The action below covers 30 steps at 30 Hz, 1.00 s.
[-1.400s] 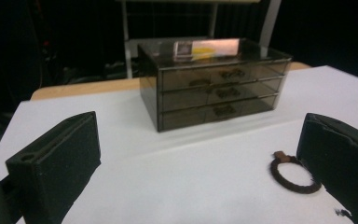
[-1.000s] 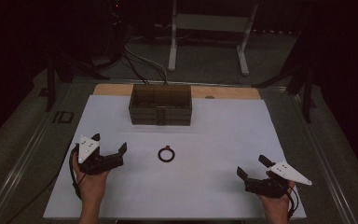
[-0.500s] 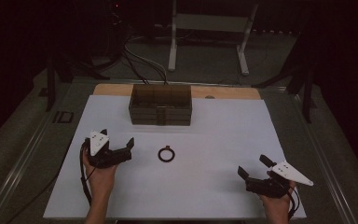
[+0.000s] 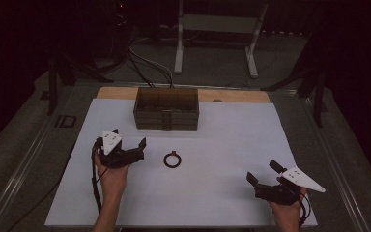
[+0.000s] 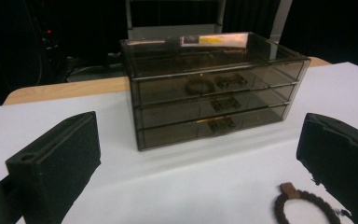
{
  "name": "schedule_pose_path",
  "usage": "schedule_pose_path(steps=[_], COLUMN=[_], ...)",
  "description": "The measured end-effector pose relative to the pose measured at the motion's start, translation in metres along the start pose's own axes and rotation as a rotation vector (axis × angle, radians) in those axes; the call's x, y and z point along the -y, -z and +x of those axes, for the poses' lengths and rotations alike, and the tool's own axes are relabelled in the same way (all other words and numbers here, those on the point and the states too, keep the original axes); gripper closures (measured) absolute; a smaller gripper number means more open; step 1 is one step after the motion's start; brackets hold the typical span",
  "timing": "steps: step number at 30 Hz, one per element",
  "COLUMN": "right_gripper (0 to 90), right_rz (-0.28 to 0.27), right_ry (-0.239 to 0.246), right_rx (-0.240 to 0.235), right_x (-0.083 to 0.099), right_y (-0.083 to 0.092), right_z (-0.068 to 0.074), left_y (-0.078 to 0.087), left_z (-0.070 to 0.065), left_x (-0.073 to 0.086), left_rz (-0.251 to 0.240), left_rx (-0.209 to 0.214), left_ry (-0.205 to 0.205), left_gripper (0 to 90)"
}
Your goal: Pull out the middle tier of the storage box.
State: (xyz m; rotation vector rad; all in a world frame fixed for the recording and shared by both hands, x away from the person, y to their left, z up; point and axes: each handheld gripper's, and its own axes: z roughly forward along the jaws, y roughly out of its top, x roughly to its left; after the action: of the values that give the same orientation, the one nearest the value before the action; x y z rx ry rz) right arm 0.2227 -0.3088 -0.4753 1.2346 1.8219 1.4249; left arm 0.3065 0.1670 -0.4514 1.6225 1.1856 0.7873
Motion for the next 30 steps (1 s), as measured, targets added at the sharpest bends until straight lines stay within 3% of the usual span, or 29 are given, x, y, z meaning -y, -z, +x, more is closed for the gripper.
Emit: schedule_pose_path(steps=[15,30], right_gripper=[0.0,0.0], right_rz=[-0.006,-0.004], right_ry=[-0.009,-0.010], right_rx=[0.003,0.003], right_x=[0.000,0.000], right_y=[0.001,0.001], right_z=[-0.002,-0.001], left_y=[-0.024,-0.035], left_z=[-0.007,-0.006], left_x=[-0.004,-0.009], left_rz=[0.011,0.035], left_rx=[-0.010,-0.022], left_ry=[0.027,0.009], left_gripper=[1.0,1.0])
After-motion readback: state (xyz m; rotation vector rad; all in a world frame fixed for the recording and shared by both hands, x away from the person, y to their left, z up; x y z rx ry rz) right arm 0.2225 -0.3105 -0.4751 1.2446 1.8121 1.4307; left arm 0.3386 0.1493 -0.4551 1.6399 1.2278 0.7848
